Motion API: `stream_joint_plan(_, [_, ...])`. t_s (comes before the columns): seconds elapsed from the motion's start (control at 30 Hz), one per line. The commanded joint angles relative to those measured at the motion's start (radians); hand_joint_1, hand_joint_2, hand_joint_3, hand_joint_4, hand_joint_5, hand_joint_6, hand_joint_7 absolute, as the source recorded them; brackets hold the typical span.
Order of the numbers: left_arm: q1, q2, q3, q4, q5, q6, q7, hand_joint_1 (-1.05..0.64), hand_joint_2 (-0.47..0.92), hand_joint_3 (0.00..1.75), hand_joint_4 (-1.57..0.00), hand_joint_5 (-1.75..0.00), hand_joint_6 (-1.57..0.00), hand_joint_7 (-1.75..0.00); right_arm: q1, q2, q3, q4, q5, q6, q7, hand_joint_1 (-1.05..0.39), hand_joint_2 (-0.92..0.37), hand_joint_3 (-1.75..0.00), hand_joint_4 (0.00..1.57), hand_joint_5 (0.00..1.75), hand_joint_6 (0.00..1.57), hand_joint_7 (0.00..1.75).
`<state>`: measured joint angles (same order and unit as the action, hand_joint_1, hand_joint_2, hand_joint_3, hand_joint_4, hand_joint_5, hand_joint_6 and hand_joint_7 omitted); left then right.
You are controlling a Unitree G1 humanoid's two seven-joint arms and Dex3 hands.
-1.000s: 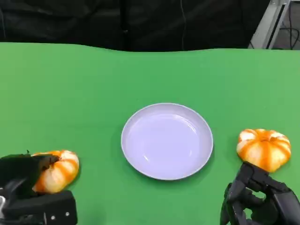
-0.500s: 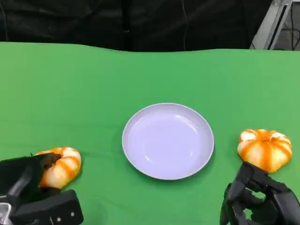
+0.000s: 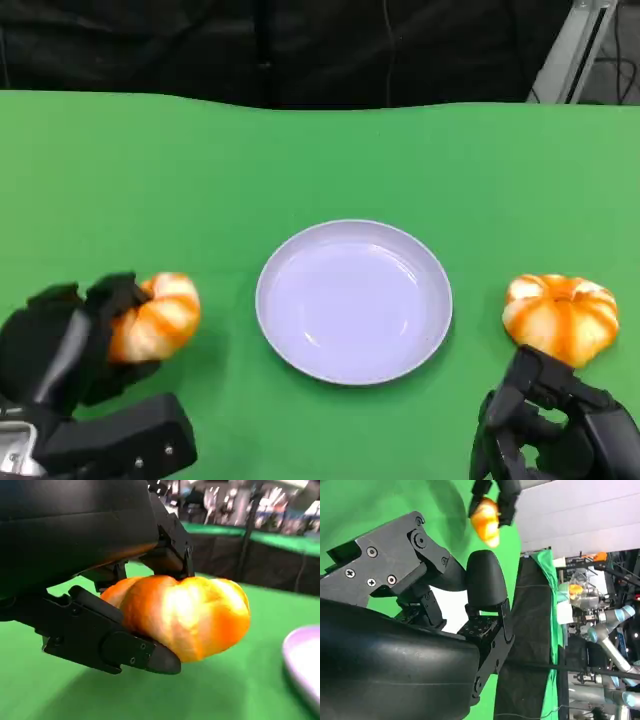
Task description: Grasp the bread from the table and place it into the plate.
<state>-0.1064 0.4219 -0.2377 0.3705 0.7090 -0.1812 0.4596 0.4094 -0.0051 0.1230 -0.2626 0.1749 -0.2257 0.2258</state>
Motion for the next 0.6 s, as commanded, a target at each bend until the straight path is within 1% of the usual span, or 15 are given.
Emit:
stream_joint_plan(0.03, [0.017,0.009,0.017,-0.019,-0.001,0.010,0.006,-0.08,0.86,0.44,-0.69,-1.75,-0.56,-1.75,0.003,-0.009,-0.010,-0.008,0.008,-0.003,0.000,-0.13,-0.58,-1.21,0.84,1.75,0.67,1.69])
stream_joint_plan(0.1, [0.018,0.010,0.027,-0.140,0.010,0.037,-0.027,-0.08,0.85,0.45,-0.69,-1.75,-0.56,-1.75,0.006,-0.009,-0.010,-0.013,0.009,0.000,0.000,-0.13,-0.57,-1.20,0.84,1.75,0.67,1.69])
stream_joint_plan(0.17, [0.021,0.009,0.032,-0.239,0.019,0.058,-0.054,-0.03,0.76,0.55,-0.71,-1.75,-0.59,-1.75,0.010,-0.008,-0.007,-0.020,0.005,0.005,-0.004,-0.13,-0.57,-1.21,0.84,1.75,0.67,1.69])
stream_joint_plan(0.23, [0.020,0.004,0.032,-0.287,0.024,0.069,-0.075,-0.02,0.71,0.62,-0.72,-1.75,-0.60,-1.75,0.011,-0.008,-0.006,-0.021,0.001,0.004,-0.006,-0.13,-0.57,-1.21,0.84,1.75,0.68,1.69])
stream_joint_plan(0.27, [0.013,-0.002,0.029,-0.312,0.026,0.075,-0.090,-0.03,0.67,0.70,-0.73,-1.75,-0.61,-1.75,0.010,-0.008,-0.006,-0.019,0.000,0.003,-0.006,-0.13,-0.57,-1.21,0.84,1.75,0.67,1.69])
stream_joint_plan(0.3, [0.009,-0.007,0.027,-0.329,0.028,0.079,-0.102,-0.03,0.64,0.76,-0.74,-1.75,-0.62,-1.75,0.009,-0.007,-0.005,-0.018,-0.001,0.002,-0.006,-0.13,-0.57,-1.21,0.84,1.75,0.67,1.69])
stream_joint_plan(0.4, [-0.017,-0.036,0.012,-0.362,0.043,0.101,-0.135,-0.05,0.61,0.84,-0.75,-1.75,-0.64,-1.75,0.007,-0.005,-0.006,-0.013,0.009,-0.003,-0.002,-0.12,-0.58,-1.21,0.84,1.75,0.67,1.69])
stream_joint_plan(0.43, [-0.019,-0.040,0.012,-0.367,0.046,0.104,-0.140,-0.05,0.60,0.86,-0.75,-1.75,-0.64,-1.75,0.007,-0.005,-0.006,-0.013,0.010,-0.003,-0.001,-0.12,-0.58,-1.21,0.85,1.75,0.67,1.69])
stream_joint_plan(0.6, [-0.111,-0.101,-0.044,-0.340,0.056,0.091,-0.178,-0.04,0.58,0.86,-0.75,-1.75,-0.64,-1.75,0.014,-0.006,-0.001,-0.025,-0.002,0.003,-0.008,-0.12,-0.57,-1.21,0.84,1.75,0.68,1.69])
